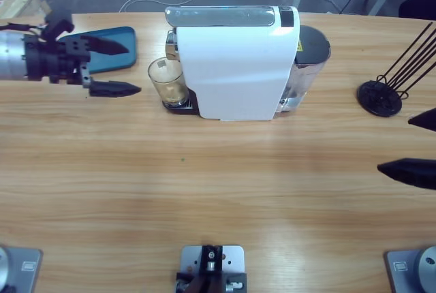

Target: Pour coffee

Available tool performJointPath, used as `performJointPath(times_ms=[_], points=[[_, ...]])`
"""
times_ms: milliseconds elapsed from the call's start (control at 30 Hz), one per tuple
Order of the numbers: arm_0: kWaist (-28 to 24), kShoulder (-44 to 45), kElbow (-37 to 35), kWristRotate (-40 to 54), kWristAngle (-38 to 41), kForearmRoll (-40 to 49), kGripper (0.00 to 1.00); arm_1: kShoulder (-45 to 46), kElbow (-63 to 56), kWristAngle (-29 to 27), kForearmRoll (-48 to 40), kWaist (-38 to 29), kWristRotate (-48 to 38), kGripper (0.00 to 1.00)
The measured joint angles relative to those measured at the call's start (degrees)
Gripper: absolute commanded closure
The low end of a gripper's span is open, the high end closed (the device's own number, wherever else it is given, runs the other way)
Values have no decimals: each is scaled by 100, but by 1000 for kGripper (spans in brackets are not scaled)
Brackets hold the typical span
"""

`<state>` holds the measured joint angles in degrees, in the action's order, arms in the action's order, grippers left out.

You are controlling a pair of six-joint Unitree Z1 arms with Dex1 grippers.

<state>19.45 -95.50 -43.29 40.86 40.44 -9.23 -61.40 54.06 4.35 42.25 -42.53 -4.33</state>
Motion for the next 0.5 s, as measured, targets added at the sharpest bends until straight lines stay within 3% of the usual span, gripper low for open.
performJointPath(times_ms=[500], points=[[244,-826,-611,0,-13,-63,9,0,9,0,92,0,54,2]])
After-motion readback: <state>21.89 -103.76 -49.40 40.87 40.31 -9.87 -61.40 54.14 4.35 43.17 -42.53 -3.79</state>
